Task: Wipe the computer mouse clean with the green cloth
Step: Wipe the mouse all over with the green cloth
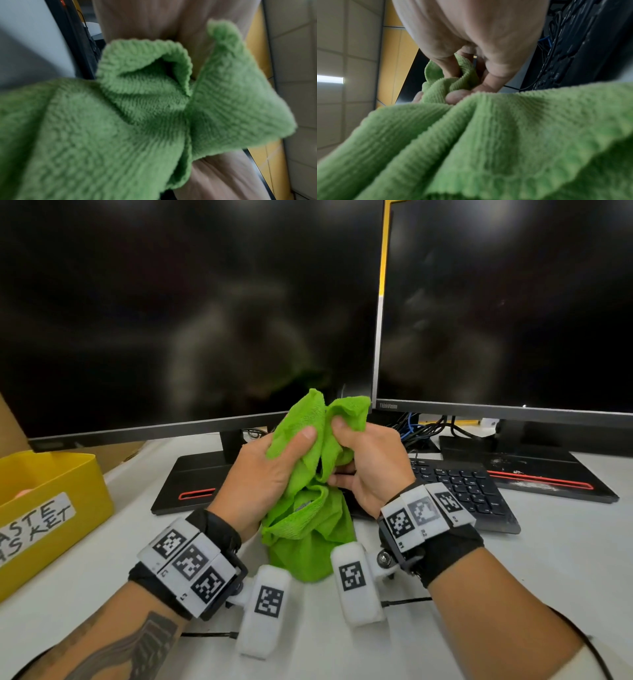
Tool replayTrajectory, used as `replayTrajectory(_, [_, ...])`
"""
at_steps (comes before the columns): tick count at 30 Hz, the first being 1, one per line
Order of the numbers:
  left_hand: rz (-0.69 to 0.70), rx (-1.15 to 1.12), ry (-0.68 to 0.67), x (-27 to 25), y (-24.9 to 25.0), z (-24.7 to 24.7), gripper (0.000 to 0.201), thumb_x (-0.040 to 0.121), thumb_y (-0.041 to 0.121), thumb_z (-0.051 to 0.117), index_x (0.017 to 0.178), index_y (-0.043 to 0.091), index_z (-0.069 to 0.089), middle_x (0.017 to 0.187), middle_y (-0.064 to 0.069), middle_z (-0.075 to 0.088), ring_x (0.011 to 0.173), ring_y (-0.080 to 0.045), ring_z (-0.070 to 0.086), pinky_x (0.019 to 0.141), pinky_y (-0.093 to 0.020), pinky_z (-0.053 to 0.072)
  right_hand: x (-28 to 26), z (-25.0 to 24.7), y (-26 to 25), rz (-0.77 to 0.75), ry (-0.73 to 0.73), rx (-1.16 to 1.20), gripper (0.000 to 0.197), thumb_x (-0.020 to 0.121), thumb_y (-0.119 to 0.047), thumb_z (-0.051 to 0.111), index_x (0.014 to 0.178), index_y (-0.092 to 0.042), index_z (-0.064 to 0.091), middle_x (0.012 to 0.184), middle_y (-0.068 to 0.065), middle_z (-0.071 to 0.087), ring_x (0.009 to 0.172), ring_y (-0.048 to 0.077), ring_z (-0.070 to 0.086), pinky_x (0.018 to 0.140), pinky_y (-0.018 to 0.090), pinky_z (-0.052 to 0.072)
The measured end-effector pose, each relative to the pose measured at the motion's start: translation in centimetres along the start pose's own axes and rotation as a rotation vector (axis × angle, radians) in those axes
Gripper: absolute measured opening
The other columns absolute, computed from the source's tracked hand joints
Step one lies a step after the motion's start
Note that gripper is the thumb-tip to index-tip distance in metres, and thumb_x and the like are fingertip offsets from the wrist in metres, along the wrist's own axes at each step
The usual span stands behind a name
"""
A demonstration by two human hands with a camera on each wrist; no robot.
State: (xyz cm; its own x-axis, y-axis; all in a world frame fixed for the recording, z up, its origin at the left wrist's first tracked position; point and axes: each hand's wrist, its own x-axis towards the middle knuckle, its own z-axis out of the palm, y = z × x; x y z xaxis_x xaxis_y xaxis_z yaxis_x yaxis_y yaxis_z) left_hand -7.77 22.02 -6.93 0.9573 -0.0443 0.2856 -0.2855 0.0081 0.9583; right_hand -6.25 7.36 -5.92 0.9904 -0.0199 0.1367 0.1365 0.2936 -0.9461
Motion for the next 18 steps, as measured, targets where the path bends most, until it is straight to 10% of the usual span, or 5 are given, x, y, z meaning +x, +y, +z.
replayTrajectory(6, [0.056, 0.018, 0.031, 0.4, -0.3, -0.8, 0.027, 0.090, 0.024, 0.078, 0.113, 0.011, 0.073, 0.103, -0.007, 0.083, 0.090, -0.020, 0.079, 0.079, -0.034, 0.063, 0.1, 0.1, 0.5, -0.016, -0.120, 0.084, 0.017, 0.104, -0.006, 0.056, 0.109, -0.007, 0.072, 0.101, 0.015, 0.074, 0.084, 0.029, 0.072, 0.080, 0.052, 0.061])
replayTrajectory(11, [0.121, 0.065, 0.045, 0.6, -0.7, -1.1, 0.051, 0.076, 0.029, 0.086, 0.119, 0.009, 0.067, 0.106, -0.008, 0.081, 0.092, -0.020, 0.078, 0.079, -0.035, 0.063, -0.1, -0.1, 0.5, -0.054, -0.234, 0.190, 0.030, 0.095, 0.011, 0.058, 0.119, -0.003, 0.068, 0.111, 0.018, 0.074, 0.094, 0.027, 0.074, 0.079, 0.042, 0.063])
replayTrajectory(15, [0.176, 0.240, 0.117, 0.6, 0.4, -1.0, 0.049, 0.102, 0.040, 0.062, 0.084, -0.004, 0.067, 0.071, -0.007, 0.066, 0.059, -0.007, 0.058, 0.056, -0.014, 0.046, 0.0, 0.0, 0.6, -0.073, -0.169, 0.147, 0.021, 0.096, 0.000, 0.064, 0.113, -0.008, 0.074, 0.098, 0.009, 0.077, 0.083, 0.020, 0.074, 0.072, 0.037, 0.062])
replayTrajectory(18, [0.148, 0.399, 0.178, 0.8, 1.0, -1.1, 0.069, 0.108, 0.051, 0.043, 0.060, 0.002, 0.052, 0.056, 0.003, 0.053, 0.050, -0.006, 0.043, 0.053, -0.025, 0.035, 0.2, 0.1, 0.6, -0.082, -0.072, 0.131, 0.012, 0.096, -0.006, 0.068, 0.095, -0.011, 0.079, 0.079, 0.005, 0.077, 0.062, 0.015, 0.070, 0.056, 0.027, 0.058])
